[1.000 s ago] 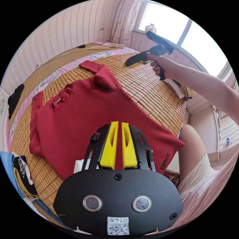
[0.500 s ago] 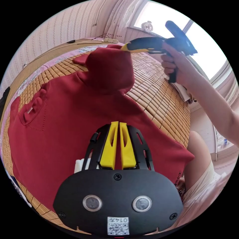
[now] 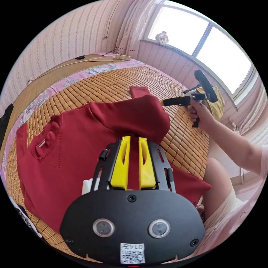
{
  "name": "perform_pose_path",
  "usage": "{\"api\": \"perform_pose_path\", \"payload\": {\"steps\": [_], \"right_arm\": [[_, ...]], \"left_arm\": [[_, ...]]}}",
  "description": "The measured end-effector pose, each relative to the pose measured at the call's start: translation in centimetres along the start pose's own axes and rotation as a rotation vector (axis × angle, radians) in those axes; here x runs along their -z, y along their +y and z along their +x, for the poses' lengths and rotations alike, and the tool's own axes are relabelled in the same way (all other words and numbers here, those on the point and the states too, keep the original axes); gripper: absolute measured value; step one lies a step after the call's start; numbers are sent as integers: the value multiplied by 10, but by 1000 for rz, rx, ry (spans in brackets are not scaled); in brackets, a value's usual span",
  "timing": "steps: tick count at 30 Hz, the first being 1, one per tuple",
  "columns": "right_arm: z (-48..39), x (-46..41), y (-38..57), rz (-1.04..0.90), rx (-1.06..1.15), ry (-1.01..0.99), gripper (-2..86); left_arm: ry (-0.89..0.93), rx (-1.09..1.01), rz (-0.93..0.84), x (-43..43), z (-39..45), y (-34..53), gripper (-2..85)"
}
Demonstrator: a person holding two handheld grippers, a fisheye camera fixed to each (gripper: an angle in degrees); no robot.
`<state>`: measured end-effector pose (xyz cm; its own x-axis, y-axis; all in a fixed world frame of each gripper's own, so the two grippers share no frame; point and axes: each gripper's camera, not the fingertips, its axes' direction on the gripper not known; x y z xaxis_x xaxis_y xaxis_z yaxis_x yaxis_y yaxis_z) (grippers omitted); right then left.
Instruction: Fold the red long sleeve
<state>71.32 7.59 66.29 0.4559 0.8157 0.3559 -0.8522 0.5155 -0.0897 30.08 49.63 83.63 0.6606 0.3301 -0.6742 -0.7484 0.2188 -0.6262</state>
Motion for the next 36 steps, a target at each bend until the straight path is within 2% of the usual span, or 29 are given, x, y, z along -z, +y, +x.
{"api": "perform_pose_path", "payload": {"steps": [4, 7, 11, 12, 15, 18, 20, 24, 27, 30, 32, 36], "right_arm": [[-2, -35, -14, -52, -49, 113, 30], [-7, -20, -1, -76, 28, 136, 6], [-17, 92, 70, 95, 77, 28, -2], [-23, 129, 95, 148, 82, 32, -2], [-16, 170, 141, 178, 44, 128, -1], [21, 155, 168, 122, -80, 286, 21], [37, 145, 181, 73, -113, 180, 76], [32, 116, 208, 43, -92, -46, 102], [7, 72, 212, -103, -12, -40, 136], [2, 37, 214, -186, 24, 12, 104], [7, 40, 213, -148, 12, 8, 61], [33, 58, 212, -77, -44, -57, 5]], "left_arm": [[-76, -31, -48, -28, 17, -26, 59], [-88, -63, -136, -54, 27, -36, 59], [-98, -132, -148, -61, 35, -40, 59], [-88, -143, -150, -61, 35, -42, 59], [-70, -143, -154, -59, 37, -48, 61], [-74, -133, -152, -55, 43, -53, 64], [-82, -140, -143, -51, 51, -55, 64], [-102, -217, -138, -49, 79, -62, 65], [-114, -253, -169, -62, 95, -70, 61], [-126, -270, -240, -84, 101, -73, 51], [-142, -285, -304, -99, 103, -69, 50], [-157, -283, -271, -98, 105, -64, 45]]}}
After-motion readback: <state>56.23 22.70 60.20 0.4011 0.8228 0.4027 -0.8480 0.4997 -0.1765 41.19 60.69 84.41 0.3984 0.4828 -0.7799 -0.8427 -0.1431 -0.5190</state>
